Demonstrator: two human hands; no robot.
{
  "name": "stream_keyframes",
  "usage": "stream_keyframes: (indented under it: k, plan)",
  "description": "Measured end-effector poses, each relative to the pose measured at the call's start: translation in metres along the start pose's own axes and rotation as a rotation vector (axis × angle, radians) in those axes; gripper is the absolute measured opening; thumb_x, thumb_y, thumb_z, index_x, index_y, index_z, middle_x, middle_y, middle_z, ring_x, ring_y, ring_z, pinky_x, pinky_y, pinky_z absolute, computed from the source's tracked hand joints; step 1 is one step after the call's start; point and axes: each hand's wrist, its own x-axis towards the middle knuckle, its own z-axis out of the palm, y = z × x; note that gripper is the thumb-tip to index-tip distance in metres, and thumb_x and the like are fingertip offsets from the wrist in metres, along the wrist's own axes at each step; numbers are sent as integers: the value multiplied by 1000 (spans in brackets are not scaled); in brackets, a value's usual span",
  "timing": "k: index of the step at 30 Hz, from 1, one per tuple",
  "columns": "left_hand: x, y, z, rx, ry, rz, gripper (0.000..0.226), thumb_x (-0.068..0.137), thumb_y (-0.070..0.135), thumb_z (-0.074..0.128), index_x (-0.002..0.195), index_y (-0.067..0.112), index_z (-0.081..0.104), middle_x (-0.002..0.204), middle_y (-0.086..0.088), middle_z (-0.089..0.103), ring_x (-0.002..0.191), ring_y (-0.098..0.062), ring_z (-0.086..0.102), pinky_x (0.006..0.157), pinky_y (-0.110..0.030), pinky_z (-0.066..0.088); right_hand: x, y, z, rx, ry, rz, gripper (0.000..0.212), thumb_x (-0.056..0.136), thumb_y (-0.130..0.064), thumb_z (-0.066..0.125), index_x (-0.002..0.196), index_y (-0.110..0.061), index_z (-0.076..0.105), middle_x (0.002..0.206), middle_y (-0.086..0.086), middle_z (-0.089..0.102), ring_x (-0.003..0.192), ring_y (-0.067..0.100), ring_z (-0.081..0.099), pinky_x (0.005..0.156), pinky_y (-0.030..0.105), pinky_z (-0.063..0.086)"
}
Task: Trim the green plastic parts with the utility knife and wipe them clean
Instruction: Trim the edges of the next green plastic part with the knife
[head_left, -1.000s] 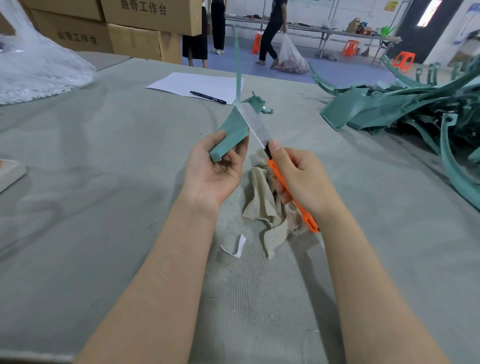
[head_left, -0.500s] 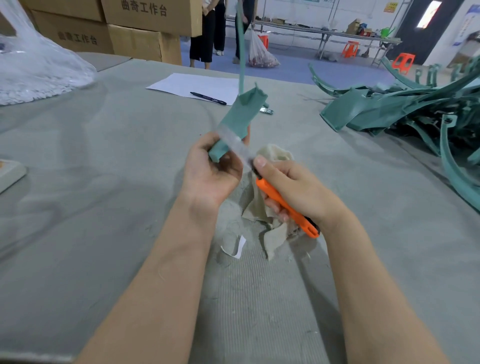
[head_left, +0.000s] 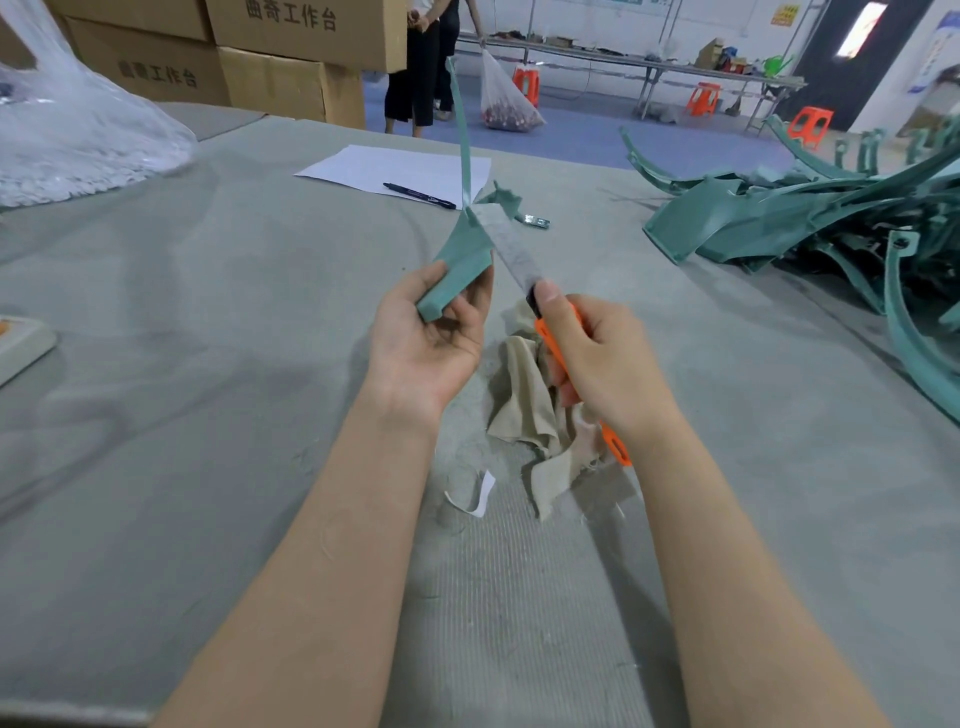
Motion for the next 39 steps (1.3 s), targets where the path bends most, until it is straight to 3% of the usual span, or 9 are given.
stream_keyframes:
  k: [4, 10, 16, 20, 25, 30, 32, 35, 39]
  plan:
    - [0, 0, -1, 37, 9, -10, 19, 94, 7, 49, 85, -4, 62, 76, -18, 70, 78, -27, 68, 40, -12, 46, 0, 2, 0, -5, 13, 25, 50, 95, -55, 46, 61, -19, 49, 45, -2, 50, 36, 13, 47, 36, 16, 33]
    - [1, -2, 0, 129, -4, -84, 15, 93, 6, 50, 96, -3, 62, 99, -17, 69, 77, -27, 71, 38, -11, 44, 3, 1, -3, -6, 122, 54, 61, 95, -56, 44, 69, -1, 46, 57, 10, 48, 48, 20, 46, 57, 48, 50]
    - [0, -3, 0, 160, 0, -118, 16, 92, 6, 51, 104, 0, 60, 115, -15, 64, 74, -27, 71, 37, -12, 44, 5, 3, -9, 17, 227, 48, 68, 95, -56, 44, 75, 8, 43, 57, 11, 45, 47, 19, 44, 52, 45, 46]
    - [0, -1, -1, 126, -3, -109, 20, 92, 6, 50, 110, 1, 58, 115, -15, 64, 76, -27, 71, 38, -11, 44, 2, 0, -5, 10, 130, 68, 62, 94, -58, 43, 67, -2, 39, 54, 7, 43, 46, 18, 42, 51, 42, 44]
    - [0, 1, -2, 108, -11, -97, 25, 91, 6, 50, 116, 4, 55, 108, -15, 67, 76, -28, 72, 36, -12, 42, -1, -3, -6, 45, -2, 57, 54, 96, -54, 43, 53, -23, 40, 44, -2, 44, 38, 16, 41, 40, 23, 37]
    - [1, 3, -3, 107, 3, -63, 8, 91, 6, 51, 94, 1, 57, 79, -16, 69, 68, -28, 71, 35, -11, 39, -6, -10, -3, 88, -142, 36, 56, 98, -48, 43, 88, 4, 57, 50, -1, 43, 40, 11, 43, 38, 26, 41]
    - [0, 3, -3, 99, 0, -56, 7, 91, 7, 51, 91, 2, 56, 89, -16, 68, 65, -28, 70, 35, -12, 38, -8, -11, -4, 110, -200, 40, 59, 99, -49, 42, 90, 9, 52, 54, 4, 41, 41, 11, 41, 40, 28, 40]
    - [-1, 3, -1, 107, -8, -56, 8, 92, 9, 49, 95, 4, 56, 112, -13, 61, 59, -25, 68, 35, -12, 37, -10, -14, -9, 122, -275, 70, 52, 98, -51, 41, 72, -7, 45, 52, 6, 42, 39, 14, 41, 42, 28, 39]
    - [1, 0, 2, 139, 14, -39, 27, 94, 8, 45, 120, 5, 54, 121, -11, 59, 59, -20, 65, 36, -12, 41, -11, -17, -13, 97, -357, 63, 52, 98, -50, 41, 68, -7, 47, 47, 5, 45, 36, 14, 42, 42, 26, 40]
